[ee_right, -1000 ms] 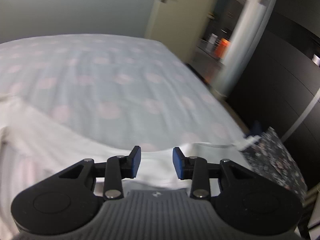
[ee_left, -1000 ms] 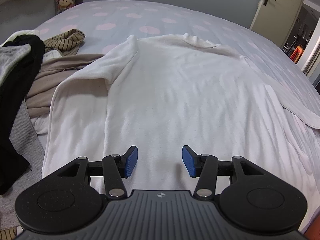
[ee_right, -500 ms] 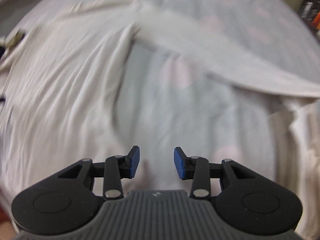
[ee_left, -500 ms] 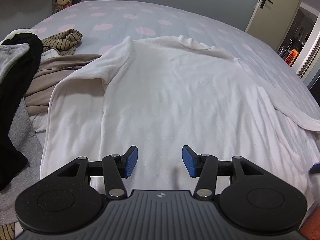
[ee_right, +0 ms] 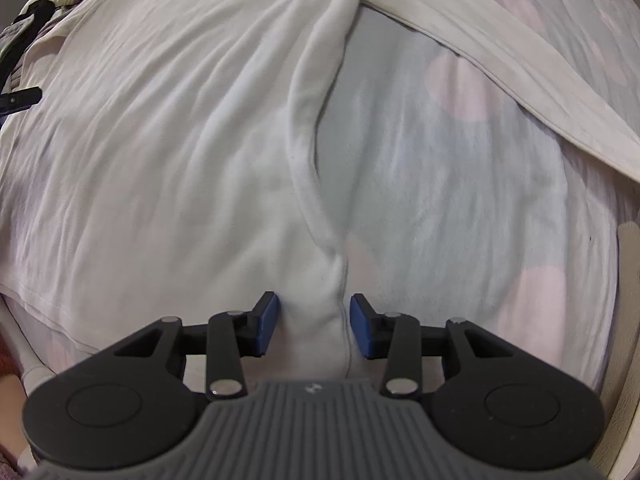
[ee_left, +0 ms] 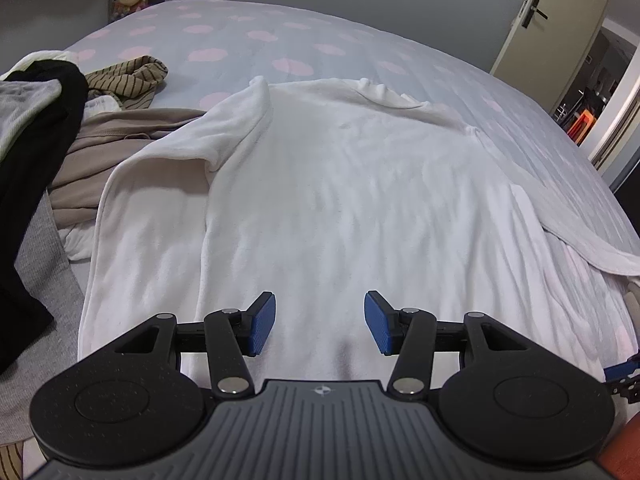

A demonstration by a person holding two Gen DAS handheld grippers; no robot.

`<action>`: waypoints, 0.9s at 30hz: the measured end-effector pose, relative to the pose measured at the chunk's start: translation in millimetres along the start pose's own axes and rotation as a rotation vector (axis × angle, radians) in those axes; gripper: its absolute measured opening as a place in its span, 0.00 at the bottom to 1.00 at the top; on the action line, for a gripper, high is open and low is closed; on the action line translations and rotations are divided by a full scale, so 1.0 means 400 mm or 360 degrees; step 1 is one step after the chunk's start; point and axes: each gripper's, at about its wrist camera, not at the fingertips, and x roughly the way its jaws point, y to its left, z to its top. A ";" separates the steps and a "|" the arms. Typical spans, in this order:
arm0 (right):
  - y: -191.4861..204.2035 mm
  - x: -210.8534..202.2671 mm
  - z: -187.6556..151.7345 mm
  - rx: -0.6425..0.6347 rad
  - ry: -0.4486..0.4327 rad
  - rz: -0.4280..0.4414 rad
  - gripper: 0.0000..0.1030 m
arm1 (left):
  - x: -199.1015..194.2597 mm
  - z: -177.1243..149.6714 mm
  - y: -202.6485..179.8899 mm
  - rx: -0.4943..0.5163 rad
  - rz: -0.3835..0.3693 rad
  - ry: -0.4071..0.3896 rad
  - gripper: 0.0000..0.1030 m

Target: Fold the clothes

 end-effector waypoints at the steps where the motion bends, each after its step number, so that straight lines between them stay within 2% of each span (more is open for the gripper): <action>1: 0.000 -0.001 -0.001 0.0001 0.0009 0.0001 0.42 | 0.000 0.001 0.001 -0.0005 -0.0002 0.0001 0.46; 7: 0.001 -0.008 -0.009 0.0001 0.0063 0.0009 0.40 | 0.002 0.000 0.000 0.0003 -0.0014 0.0008 0.46; 9: 0.001 -0.010 -0.011 0.0002 0.0081 0.0011 0.22 | 0.004 -0.001 0.005 -0.0010 -0.0018 0.0012 0.46; 10: 0.001 -0.011 -0.013 0.0002 0.0090 0.0012 0.18 | 0.005 -0.001 0.008 -0.0017 -0.0016 0.0015 0.46; 11: 0.001 -0.012 -0.014 0.0002 0.0099 0.0014 0.08 | 0.005 0.000 0.011 -0.0025 -0.0014 0.0016 0.46; 20: 0.005 -0.049 -0.033 -0.0014 0.0015 -0.0042 0.07 | 0.005 0.009 0.013 -0.0043 -0.0021 0.0012 0.46; 22: 0.006 -0.058 -0.038 -0.0018 -0.0009 -0.0057 0.12 | 0.007 0.007 0.012 -0.0038 -0.0016 0.0019 0.46; 23: 0.007 -0.062 -0.040 -0.0020 -0.0021 -0.0064 0.19 | 0.006 0.006 0.013 -0.0038 -0.0012 0.0020 0.46; 24: 0.008 -0.067 -0.043 -0.0022 -0.0033 -0.0071 0.31 | 0.006 0.004 0.014 -0.0037 -0.0008 0.0021 0.46; 27: 0.009 -0.080 -0.050 -0.0028 -0.0070 -0.0093 0.34 | -0.002 0.004 0.028 -0.0079 0.0006 -0.0001 0.47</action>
